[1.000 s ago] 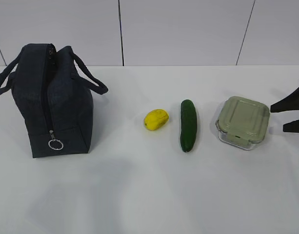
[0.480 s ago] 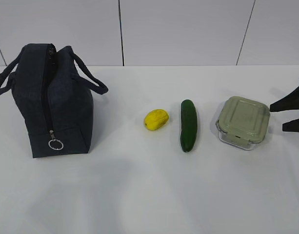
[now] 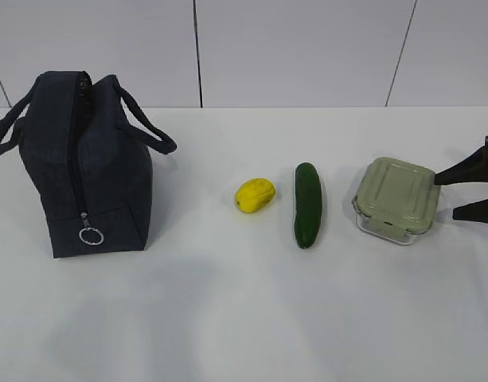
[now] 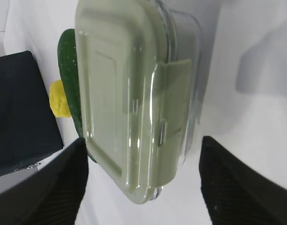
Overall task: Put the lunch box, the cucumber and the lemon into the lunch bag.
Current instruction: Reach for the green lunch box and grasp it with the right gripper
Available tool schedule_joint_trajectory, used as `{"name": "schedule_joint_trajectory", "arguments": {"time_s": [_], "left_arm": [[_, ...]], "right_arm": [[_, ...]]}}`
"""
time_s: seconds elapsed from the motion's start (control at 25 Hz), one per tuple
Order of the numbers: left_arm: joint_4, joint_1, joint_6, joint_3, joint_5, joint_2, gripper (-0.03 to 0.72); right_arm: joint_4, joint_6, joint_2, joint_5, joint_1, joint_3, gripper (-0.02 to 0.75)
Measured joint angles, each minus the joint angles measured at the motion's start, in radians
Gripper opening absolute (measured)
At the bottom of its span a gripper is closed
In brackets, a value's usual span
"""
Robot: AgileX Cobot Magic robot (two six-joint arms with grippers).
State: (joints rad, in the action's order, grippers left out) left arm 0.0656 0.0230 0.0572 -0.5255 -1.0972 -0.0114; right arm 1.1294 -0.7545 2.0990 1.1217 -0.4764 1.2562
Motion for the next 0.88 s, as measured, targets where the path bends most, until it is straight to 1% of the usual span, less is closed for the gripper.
{"name": "schedule_joint_trajectory", "arguments": {"time_s": [0.24,0.36,0.68,0.88], "left_arm": [[0.0,0.0,0.0,0.0,0.0,0.0,0.225],[0.0,0.0,0.0,0.0,0.0,0.0,0.225],[0.0,0.0,0.0,0.0,0.0,0.0,0.225],[0.0,0.0,0.0,0.0,0.0,0.0,0.225]], "right_arm": [[0.016,0.0,0.018,-0.033,0.0,0.0,0.591],[0.032,0.0,0.018,-0.047,0.006,0.0,0.594],[0.052,-0.008,0.018,-0.105,0.091,0.0,0.592],[0.057,-0.014,0.018,-0.148,0.106,0.0,0.59]]}}
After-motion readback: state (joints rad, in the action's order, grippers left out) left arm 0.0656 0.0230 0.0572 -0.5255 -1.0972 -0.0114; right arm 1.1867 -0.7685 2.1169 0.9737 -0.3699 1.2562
